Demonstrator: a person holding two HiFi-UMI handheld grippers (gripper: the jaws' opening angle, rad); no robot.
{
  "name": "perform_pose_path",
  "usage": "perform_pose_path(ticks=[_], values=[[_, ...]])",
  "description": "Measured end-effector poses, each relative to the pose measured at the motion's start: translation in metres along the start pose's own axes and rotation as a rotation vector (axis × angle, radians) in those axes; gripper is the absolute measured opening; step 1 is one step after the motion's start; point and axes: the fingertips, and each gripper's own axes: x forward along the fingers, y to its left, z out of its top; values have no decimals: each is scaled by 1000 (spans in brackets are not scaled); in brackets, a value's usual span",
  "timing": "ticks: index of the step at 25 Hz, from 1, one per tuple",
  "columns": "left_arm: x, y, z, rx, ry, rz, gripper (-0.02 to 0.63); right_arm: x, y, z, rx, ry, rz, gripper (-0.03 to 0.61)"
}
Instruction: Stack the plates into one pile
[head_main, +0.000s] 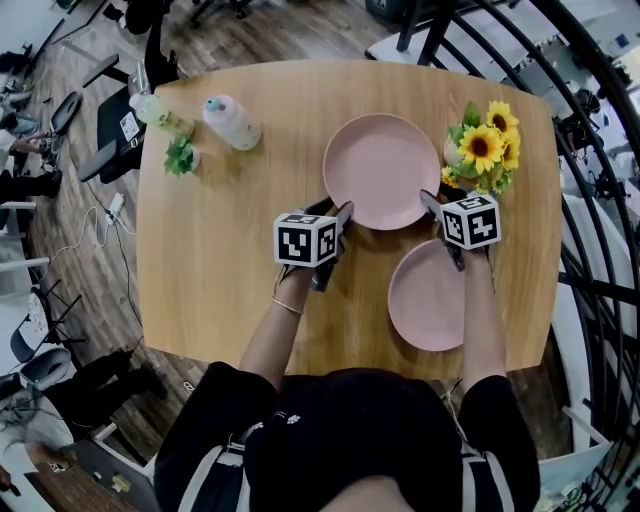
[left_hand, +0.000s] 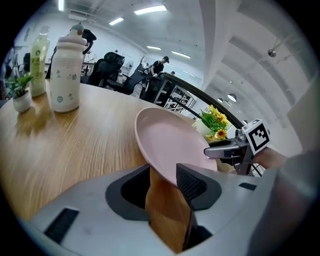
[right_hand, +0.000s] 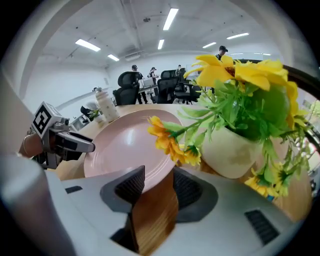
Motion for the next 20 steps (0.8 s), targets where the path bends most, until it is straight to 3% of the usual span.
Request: perform_pose_path(ticks=[10,20], values=[[-35,-11,1,6,-41,-3,164,-38,25,14,-13,-106,3,176],[-63,-34,-18,34,-40,-16,164,-71,45,-10,25,-145,7,178]])
